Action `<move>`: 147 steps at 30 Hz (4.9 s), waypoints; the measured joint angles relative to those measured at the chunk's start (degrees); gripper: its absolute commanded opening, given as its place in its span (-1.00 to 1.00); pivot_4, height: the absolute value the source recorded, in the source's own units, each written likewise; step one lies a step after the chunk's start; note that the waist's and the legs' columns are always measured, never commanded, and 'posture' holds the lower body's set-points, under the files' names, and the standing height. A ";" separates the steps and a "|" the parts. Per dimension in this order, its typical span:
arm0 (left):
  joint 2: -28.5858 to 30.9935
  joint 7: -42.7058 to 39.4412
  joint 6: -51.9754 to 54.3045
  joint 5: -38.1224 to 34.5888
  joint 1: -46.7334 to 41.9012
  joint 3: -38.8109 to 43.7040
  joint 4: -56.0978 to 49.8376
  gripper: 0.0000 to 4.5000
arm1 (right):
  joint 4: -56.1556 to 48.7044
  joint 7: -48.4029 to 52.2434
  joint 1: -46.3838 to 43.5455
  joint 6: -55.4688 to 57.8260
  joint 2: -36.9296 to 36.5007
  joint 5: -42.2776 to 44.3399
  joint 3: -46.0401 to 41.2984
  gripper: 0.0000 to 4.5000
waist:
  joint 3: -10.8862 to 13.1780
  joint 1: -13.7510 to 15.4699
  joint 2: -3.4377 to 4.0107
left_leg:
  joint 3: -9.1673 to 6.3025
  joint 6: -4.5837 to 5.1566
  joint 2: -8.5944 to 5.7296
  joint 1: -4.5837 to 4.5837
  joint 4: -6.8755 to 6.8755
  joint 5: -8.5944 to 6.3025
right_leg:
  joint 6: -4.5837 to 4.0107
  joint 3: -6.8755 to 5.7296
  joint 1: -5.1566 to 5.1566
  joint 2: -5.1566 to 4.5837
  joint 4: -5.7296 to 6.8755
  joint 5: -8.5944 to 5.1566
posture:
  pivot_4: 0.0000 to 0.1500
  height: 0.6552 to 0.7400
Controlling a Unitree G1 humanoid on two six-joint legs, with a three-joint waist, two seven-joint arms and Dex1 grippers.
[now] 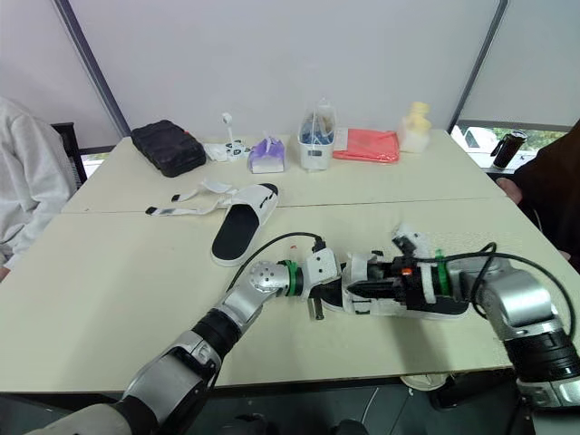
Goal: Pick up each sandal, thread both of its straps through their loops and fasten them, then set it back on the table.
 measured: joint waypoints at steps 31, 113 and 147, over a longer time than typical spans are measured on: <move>-0.60 -1.53 -0.30 -0.04 -1.27 0.07 1.58 -1.00 | -12.01 -11.65 19.27 -0.62 8.36 3.81 -2.23 -0.73 | 0.11 0.79 0.16 | 0.12 0.02 0.06 0.04 0.02 -0.01 | 0.03 0.06 0.02 0.05 0.00 0.00 | 1.00 1.00; -1.63 -1.42 -1.17 0.22 -1.49 0.36 2.67 -1.00 | 27.40 1.80 -20.79 -13.11 2.79 -7.14 13.31 0.33 | 0.41 -0.84 0.20 | 0.14 -0.05 0.14 0.02 -0.03 0.04 | -0.09 0.04 -0.15 0.12 0.06 0.09 | 1.00 1.00; -0.80 -0.52 -0.13 0.17 -1.40 0.34 2.10 -1.00 | 46.99 10.42 -29.62 -32.01 10.78 -29.33 23.26 -0.30 | 0.38 -2.11 0.21 | 0.04 -0.14 0.07 0.21 0.02 0.08 | -0.11 0.04 0.10 0.11 0.12 0.10 | 1.00 1.00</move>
